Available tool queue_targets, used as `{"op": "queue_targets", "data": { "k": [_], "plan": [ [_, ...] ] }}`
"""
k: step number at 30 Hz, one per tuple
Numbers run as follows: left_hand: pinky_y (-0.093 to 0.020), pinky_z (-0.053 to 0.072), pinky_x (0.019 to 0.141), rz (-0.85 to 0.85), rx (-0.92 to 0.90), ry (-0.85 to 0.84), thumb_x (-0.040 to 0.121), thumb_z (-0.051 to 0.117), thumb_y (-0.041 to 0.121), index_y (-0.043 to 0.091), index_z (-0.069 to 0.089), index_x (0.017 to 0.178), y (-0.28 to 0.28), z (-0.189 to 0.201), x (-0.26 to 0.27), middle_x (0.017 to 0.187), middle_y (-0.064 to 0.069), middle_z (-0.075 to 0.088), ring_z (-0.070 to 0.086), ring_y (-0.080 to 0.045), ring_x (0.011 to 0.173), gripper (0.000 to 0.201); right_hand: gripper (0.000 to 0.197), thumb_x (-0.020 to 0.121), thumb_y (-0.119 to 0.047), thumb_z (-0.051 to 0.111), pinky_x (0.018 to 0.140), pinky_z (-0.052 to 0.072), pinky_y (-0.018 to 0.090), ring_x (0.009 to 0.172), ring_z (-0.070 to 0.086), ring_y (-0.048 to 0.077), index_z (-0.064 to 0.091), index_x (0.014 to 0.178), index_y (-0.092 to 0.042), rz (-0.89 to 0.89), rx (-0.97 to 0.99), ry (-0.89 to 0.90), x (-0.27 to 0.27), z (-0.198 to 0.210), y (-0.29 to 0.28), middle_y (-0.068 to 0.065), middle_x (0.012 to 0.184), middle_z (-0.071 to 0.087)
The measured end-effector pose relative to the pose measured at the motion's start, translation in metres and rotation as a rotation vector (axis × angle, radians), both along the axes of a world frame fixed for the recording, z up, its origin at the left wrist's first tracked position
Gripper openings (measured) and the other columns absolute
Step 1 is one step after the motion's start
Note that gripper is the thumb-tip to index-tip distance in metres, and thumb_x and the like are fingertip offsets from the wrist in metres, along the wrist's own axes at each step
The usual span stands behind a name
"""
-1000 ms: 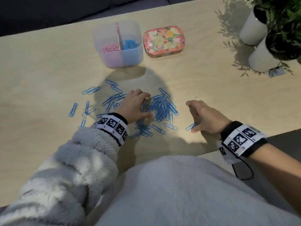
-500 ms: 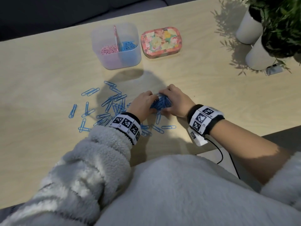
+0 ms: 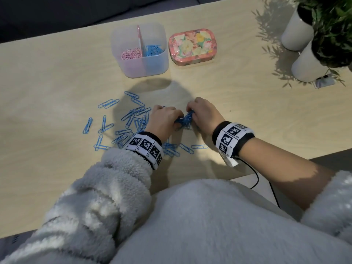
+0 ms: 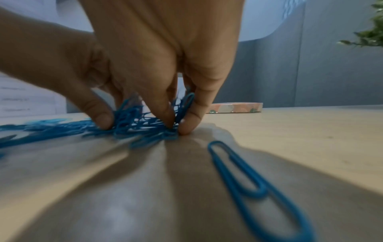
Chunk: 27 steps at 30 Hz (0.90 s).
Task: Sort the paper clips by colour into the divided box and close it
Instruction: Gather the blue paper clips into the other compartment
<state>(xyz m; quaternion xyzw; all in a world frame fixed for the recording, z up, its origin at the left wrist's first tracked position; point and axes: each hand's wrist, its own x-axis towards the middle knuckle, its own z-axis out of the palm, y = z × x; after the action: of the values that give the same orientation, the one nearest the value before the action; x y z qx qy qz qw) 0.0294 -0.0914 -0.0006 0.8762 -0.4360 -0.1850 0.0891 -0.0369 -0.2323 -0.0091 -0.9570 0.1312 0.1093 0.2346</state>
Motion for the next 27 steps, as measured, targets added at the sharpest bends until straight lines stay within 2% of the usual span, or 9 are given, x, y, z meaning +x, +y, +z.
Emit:
{"op": "queue_targets", "data": {
  "k": [5, 8, 10, 14, 16, 19, 23, 25, 27],
  "plan": [
    [-0.040, 0.047, 0.082, 0.063, -0.108, 0.075, 0.084, 0.061, 0.012, 0.010, 0.064, 0.110, 0.013, -0.002, 0.005, 0.106, -0.011, 0.065, 0.059, -0.032, 0.100, 0.026, 0.024, 0.075, 0.003, 0.053, 0.080, 0.047, 0.028, 0.093, 0.063, 0.027, 0.070, 0.088, -0.008, -0.132, 0.167, -0.025, 0.016, 0.010, -0.022, 0.014, 0.099, 0.070],
    [-0.041, 0.049, 0.080, 0.084, -0.162, 0.080, 0.082, 0.063, 0.014, 0.010, 0.065, 0.106, 0.020, -0.001, 0.008, 0.102, -0.010, 0.066, 0.059, -0.031, 0.099, 0.024, 0.017, 0.075, 0.006, 0.059, 0.058, 0.054, 0.020, 0.055, 0.060, 0.002, 0.068, 0.083, -0.007, -0.220, 0.361, -0.121, 0.040, 0.030, -0.031, 0.014, 0.088, 0.069],
    [-0.042, 0.051, 0.079, 0.119, -0.214, 0.109, 0.080, 0.066, 0.016, 0.010, 0.066, 0.103, 0.023, -0.001, 0.011, 0.100, -0.010, 0.066, 0.061, -0.031, 0.096, 0.024, 0.010, 0.078, 0.006, 0.062, 0.047, 0.050, 0.012, 0.046, 0.055, 0.003, 0.066, 0.086, 0.003, -0.215, 0.413, -0.178, 0.066, 0.052, -0.033, 0.013, 0.084, 0.065],
    [-0.032, 0.047, 0.079, 0.190, -0.328, 0.138, 0.079, 0.068, 0.016, 0.010, 0.067, 0.102, 0.027, 0.002, 0.015, 0.097, -0.009, 0.067, 0.062, -0.028, 0.091, 0.023, 0.018, 0.077, 0.002, 0.059, 0.065, 0.048, 0.004, 0.076, 0.059, 0.015, 0.070, 0.088, -0.006, -0.139, 0.186, -0.318, 0.130, 0.086, -0.030, 0.012, 0.093, 0.067],
    [-0.027, 0.042, 0.077, 0.244, -0.370, 0.174, 0.079, 0.068, 0.014, 0.010, 0.068, 0.101, 0.027, 0.005, 0.020, 0.096, -0.010, 0.069, 0.062, -0.027, 0.089, 0.023, 0.025, 0.076, 0.003, 0.053, 0.085, 0.050, 0.023, 0.092, 0.061, 0.024, 0.071, 0.090, -0.008, -0.081, 0.087, -0.332, 0.161, 0.093, -0.024, 0.011, 0.100, 0.068],
    [-0.028, 0.050, 0.080, 0.370, -0.473, 0.316, 0.080, 0.068, 0.011, 0.007, 0.067, 0.102, 0.025, 0.011, 0.031, 0.097, -0.011, 0.070, 0.065, -0.025, 0.087, 0.022, 0.032, 0.079, 0.003, 0.053, 0.088, 0.045, 0.028, 0.107, 0.059, 0.029, 0.068, 0.104, -0.010, 0.025, -0.031, -0.185, 0.192, 0.089, -0.016, 0.013, 0.114, 0.065],
    [-0.016, 0.049, 0.074, 0.471, -0.583, 0.430, 0.082, 0.066, 0.008, 0.005, 0.065, 0.101, 0.013, 0.029, 0.057, 0.094, -0.008, 0.068, 0.060, -0.015, 0.079, 0.019, 0.041, 0.085, -0.001, 0.052, 0.100, 0.044, 0.029, 0.115, 0.056, 0.027, 0.058, 0.123, -0.014, 0.019, -0.009, -0.090, 0.198, 0.085, -0.011, 0.012, 0.127, 0.058],
    [-0.019, 0.051, 0.073, 0.507, -0.643, 0.409, 0.080, 0.068, 0.008, 0.005, 0.066, 0.094, 0.003, 0.039, 0.078, 0.085, -0.006, 0.067, 0.060, -0.010, 0.071, 0.015, 0.041, 0.085, 0.002, 0.042, 0.100, 0.043, 0.028, 0.114, 0.057, 0.026, 0.061, 0.119, -0.009, -0.055, 0.064, -0.210, 0.185, 0.092, -0.013, 0.012, 0.122, 0.062],
    [-0.007, 0.044, 0.063, 0.531, -0.700, 0.338, 0.076, 0.069, 0.007, 0.007, 0.066, 0.082, -0.011, 0.050, 0.101, 0.068, 0.004, 0.059, 0.053, 0.008, 0.056, 0.006, 0.037, 0.082, 0.002, 0.041, 0.098, 0.044, 0.027, 0.106, 0.061, 0.026, 0.066, 0.109, -0.004, -0.160, 0.150, -0.348, 0.163, 0.098, -0.019, 0.013, 0.112, 0.068]
  ]
}}
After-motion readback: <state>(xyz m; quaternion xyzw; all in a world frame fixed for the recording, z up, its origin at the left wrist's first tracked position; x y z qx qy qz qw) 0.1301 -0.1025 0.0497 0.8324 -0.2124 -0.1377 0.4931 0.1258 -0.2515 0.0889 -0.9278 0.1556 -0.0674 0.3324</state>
